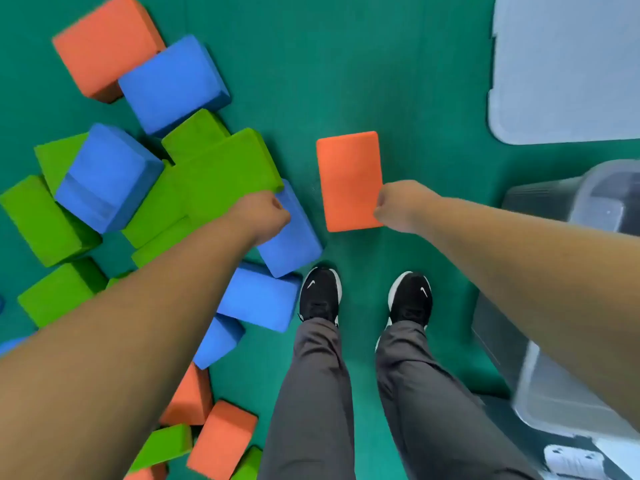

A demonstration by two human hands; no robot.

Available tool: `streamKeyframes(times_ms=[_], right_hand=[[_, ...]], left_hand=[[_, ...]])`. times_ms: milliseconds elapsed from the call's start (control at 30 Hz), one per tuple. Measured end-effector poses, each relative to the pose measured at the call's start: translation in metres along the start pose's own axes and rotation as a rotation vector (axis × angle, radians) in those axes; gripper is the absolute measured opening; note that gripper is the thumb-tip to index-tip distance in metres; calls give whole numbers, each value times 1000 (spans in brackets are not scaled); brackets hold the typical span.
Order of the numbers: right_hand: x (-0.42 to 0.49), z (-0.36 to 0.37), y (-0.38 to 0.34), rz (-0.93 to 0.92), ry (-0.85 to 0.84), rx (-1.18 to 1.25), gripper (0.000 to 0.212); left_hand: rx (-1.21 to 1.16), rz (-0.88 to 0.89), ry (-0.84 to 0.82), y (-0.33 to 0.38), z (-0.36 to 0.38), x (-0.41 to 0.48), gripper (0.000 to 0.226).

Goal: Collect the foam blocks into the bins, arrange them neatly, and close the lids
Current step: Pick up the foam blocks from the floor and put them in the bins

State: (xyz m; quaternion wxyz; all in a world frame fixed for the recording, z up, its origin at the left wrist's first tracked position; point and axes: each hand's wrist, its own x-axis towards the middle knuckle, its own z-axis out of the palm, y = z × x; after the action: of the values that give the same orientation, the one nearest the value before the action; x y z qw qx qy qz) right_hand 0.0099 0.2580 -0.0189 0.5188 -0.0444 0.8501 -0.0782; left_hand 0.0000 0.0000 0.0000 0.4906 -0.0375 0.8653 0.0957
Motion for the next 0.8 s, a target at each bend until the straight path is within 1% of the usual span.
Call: streamKeyframes(times_ms=[67, 133, 167, 267, 333, 367, 433, 567, 633, 700, 767, 800], right_hand=[[29, -1, -2, 4, 58, -40, 21], [57, -8, -7, 24, 93, -49, 29], [72, -12, -9, 30, 115, -34, 35], [109, -20, -16, 42, 230, 22, 57], [130, -20, -19, 32, 301, 54, 71], [138, -19, -19, 23, 316, 43, 82], [152, -17, -19, 7, 317, -17, 102], [169, -5, -14, -22, 259, -90, 122], [171, -1, -14, -27, 268, -132, 125], [172, -1, -15, -12, 307, -154, 120], [172, -1, -17, 45, 311, -148, 106], [171, 0, -19, 75, 291, -128, 94]], left_hand=[[82, -16, 113, -6, -3, 24, 17], [144, -82, 204, -14, -5, 50, 50], [164, -89, 260, -18, -6, 62, 63], [221, -69, 415, -34, -7, 97, 87], [226, -47, 456, -44, -6, 116, 110], [220, -44, 463, -48, -5, 124, 116], [225, -35, 446, -55, 0, 136, 123], [225, -10, 432, -64, -3, 144, 137], [254, 3, 457, -65, -9, 141, 140], [298, 18, 482, -63, -13, 136, 142], [392, 15, 496, -57, -13, 130, 142], [465, 9, 500, -52, -11, 128, 138]])
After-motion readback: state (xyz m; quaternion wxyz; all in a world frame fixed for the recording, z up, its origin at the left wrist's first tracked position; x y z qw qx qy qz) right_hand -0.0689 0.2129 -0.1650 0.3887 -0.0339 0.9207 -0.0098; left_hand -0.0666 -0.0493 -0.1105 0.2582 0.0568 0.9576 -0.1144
